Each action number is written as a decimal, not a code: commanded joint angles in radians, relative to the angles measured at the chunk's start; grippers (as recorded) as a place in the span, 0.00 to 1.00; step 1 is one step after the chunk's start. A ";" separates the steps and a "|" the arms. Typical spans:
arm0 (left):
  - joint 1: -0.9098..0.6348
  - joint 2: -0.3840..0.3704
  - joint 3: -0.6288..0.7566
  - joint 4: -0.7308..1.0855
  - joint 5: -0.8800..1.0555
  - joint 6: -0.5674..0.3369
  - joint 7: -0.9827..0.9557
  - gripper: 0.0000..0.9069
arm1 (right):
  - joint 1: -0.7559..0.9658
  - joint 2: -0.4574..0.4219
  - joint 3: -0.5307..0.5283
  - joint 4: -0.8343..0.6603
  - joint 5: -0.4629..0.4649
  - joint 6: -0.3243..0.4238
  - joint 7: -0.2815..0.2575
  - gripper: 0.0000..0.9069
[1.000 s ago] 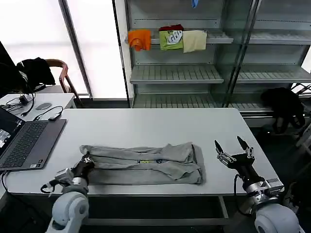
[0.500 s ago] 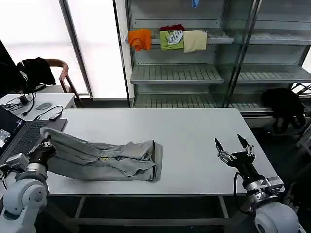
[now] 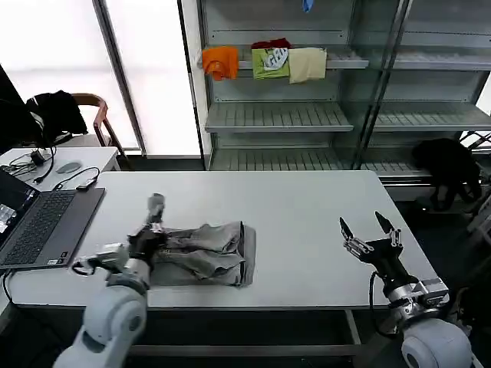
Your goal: Fold and organize the clothes.
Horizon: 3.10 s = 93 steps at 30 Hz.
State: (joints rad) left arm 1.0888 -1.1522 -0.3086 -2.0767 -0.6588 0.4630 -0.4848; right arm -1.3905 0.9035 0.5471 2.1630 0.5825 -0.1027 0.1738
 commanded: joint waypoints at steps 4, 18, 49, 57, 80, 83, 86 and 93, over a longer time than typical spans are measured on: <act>-0.145 -0.113 0.375 0.138 0.091 0.007 -0.011 0.01 | 0.007 0.021 -0.023 -0.009 -0.012 -0.002 0.001 1.00; -0.189 -0.111 0.436 0.199 0.274 -0.024 0.024 1.00 | 0.021 0.022 -0.039 -0.012 -0.014 -0.001 0.002 1.00; 0.341 0.101 -0.213 0.091 0.041 -0.057 0.237 1.00 | 0.009 -0.001 -0.013 -0.012 -0.001 0.009 -0.005 1.00; 0.243 0.042 -0.167 0.109 -0.038 -0.037 0.287 1.00 | -0.019 -0.001 0.000 -0.014 -0.001 0.017 -0.008 1.00; 0.096 -0.013 -0.124 0.264 -0.087 -0.032 0.339 0.57 | 0.024 0.006 -0.041 -0.026 -0.015 0.012 -0.009 1.00; 0.100 -0.015 -0.114 0.261 -0.077 -0.040 0.342 0.01 | 0.026 0.008 -0.047 -0.025 -0.016 0.012 -0.009 1.00; 0.107 -0.017 -0.099 0.248 -0.050 -0.051 0.341 0.00 | 0.027 0.011 -0.051 -0.027 -0.016 0.013 -0.009 1.00; 0.115 0.003 -0.068 0.219 0.018 -0.096 0.289 0.00 | 0.035 0.012 -0.054 -0.028 -0.015 0.013 -0.009 1.00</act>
State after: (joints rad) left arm 1.2022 -1.1641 -0.4027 -1.8488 -0.7048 0.4030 -0.1610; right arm -1.3612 0.9148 0.4967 2.1359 0.5672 -0.0902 0.1650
